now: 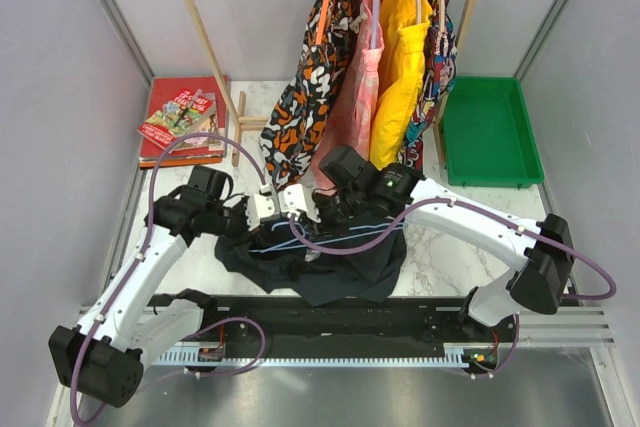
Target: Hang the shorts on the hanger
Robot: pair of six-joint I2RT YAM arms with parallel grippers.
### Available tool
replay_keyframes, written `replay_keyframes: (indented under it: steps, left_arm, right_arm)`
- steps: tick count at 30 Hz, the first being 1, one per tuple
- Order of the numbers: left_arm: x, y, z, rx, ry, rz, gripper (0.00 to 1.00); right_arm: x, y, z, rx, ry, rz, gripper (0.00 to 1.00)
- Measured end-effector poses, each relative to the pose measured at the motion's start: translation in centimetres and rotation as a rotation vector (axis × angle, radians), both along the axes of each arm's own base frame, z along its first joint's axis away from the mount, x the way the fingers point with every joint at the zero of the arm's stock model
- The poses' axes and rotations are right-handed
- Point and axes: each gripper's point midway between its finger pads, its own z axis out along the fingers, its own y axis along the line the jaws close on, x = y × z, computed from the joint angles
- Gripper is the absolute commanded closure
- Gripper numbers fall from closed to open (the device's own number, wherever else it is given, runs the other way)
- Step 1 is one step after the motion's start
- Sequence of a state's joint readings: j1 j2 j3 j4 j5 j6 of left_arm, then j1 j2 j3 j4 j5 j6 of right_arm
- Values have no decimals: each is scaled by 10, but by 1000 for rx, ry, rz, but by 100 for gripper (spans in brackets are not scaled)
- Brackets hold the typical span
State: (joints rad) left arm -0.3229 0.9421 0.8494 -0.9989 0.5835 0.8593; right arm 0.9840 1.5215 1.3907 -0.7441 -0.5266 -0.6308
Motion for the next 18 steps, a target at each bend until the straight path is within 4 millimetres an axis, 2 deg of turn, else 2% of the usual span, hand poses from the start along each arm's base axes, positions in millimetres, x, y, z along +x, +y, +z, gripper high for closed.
replay_keyframes:
  steps: [6,10,11,13,14,16,18]
  left_arm:
    - [7,-12,17,-56,22,5,98]
    - [9,-16,18,-71,46,14,98]
    - [9,-16,19,-74,50,14,81]
    - [8,-16,18,-74,54,18,57]
    - [8,-13,18,-69,59,21,42]
    - [9,-5,18,-68,77,35,34]
    - [19,10,23,-79,62,59,31]
  right_arm:
    - [8,10,-6,38,27,-82,100]
    - [13,15,-11,50,43,-132,100]
    - [14,16,-13,55,44,-142,100]
    - [15,17,-18,61,50,-161,100]
    - [15,18,-19,64,52,-165,100]
    - [16,19,-20,72,53,-174,100]
    - [17,19,-23,72,55,-179,100]
